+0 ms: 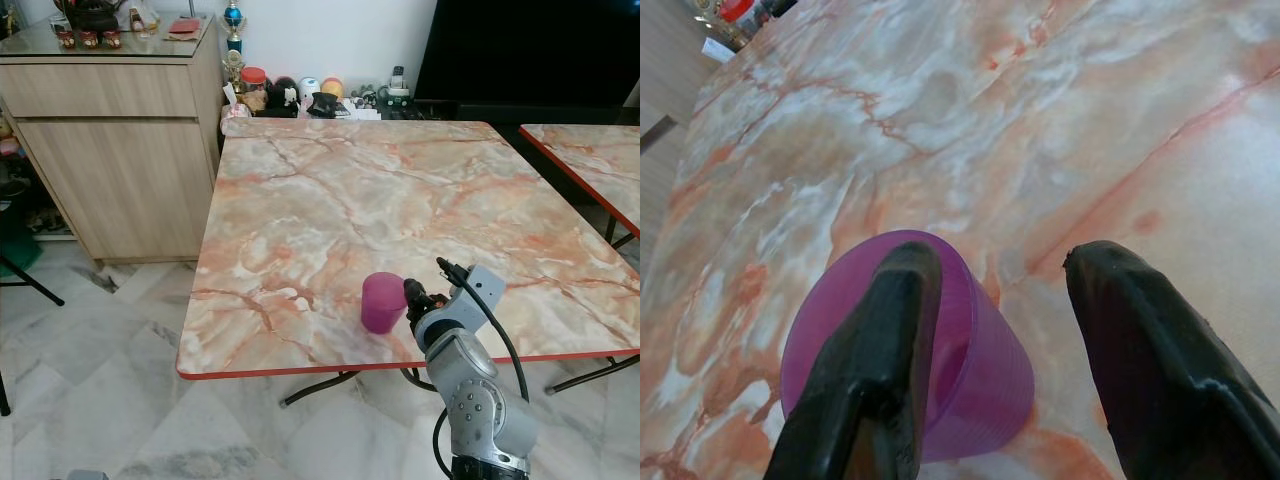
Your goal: Setting the table
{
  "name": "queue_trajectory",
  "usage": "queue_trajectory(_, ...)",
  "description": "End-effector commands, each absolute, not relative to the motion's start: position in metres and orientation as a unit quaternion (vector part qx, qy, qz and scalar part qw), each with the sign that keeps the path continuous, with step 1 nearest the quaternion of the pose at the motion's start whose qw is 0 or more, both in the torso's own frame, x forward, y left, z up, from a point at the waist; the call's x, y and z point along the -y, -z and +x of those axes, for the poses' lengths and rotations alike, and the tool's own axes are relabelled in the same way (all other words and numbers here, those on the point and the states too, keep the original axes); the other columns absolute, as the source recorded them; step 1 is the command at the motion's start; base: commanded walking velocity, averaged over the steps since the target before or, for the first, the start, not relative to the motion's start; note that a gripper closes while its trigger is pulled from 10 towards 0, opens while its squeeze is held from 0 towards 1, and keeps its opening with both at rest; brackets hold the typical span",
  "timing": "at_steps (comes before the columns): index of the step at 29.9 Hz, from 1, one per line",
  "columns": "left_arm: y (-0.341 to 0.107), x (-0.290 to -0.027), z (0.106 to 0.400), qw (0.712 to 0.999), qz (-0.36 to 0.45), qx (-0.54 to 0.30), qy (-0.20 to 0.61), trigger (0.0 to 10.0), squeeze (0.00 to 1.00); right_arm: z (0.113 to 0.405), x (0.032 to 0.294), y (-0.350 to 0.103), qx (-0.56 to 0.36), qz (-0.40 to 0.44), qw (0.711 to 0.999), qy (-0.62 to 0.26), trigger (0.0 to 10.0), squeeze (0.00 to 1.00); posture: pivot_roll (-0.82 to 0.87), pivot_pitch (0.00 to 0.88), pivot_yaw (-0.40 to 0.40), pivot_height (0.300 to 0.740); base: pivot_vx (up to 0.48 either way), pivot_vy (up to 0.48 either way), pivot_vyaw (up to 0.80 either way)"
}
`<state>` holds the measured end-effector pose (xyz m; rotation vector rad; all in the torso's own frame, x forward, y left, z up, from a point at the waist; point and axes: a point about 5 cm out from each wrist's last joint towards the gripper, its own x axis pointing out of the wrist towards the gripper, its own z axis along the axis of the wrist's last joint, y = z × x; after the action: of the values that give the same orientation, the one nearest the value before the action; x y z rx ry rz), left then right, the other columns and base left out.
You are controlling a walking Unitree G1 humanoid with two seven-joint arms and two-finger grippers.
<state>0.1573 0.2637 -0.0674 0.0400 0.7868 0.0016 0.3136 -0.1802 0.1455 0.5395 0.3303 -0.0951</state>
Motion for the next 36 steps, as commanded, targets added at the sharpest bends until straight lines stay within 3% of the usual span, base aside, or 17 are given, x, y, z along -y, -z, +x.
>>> queue_trajectory(1,0.070,-0.263,0.152,0.921,0.013,-0.390,-0.003,10.0,0.00,0.312,0.180,-0.140,-0.174,0.264,0.947,0.049,10.0,0.00,0.12,0.068,-0.038,0.740,0.000,0.000,0.00)
queue_trajectory(28,0.071,-0.262,0.152,0.921,0.013,-0.390,-0.004,10.0,0.00,0.323,0.172,-0.134,-0.180,0.263,0.948,0.016,9.8,0.00,0.12,0.063,-0.041,0.740,0.000,0.000,0.00)
queue_trajectory(29,0.071,-0.262,0.152,0.921,0.013,-0.390,-0.004,10.0,0.00,0.323,0.172,-0.134,-0.179,0.264,0.948,0.016,6.0,0.00,0.12,0.063,-0.041,0.740,0.000,0.000,0.00)
queue_trajectory(30,0.071,-0.262,0.152,0.920,0.013,-0.391,-0.004,10.0,0.00,0.323,0.172,-0.134,-0.179,0.264,0.948,0.015,3.8,0.00,0.12,0.063,-0.041,0.740,0.000,0.000,0.00)
queue_trajectory(31,0.071,-0.262,0.152,0.920,0.013,-0.391,-0.004,10.0,0.00,0.323,0.172,-0.134,-0.179,0.264,0.948,0.015,0.6,0.00,0.12,0.063,-0.041,0.740,0.000,0.000,0.00)
queue_trajectory(33,0.071,-0.261,0.151,0.920,0.013,-0.392,-0.003,10.0,0.00,0.324,0.170,-0.135,-0.178,0.265,0.948,0.013,0.0,0.00,0.12,0.062,-0.041,0.740,0.000,0.000,0.00)
queue_trajectory(36,0.071,-0.261,0.151,0.919,0.013,-0.393,-0.003,10.0,0.00,0.324,0.169,-0.135,-0.178,0.265,0.947,0.012,0.0,0.00,0.12,0.063,-0.041,0.740,0.000,0.000,0.00)
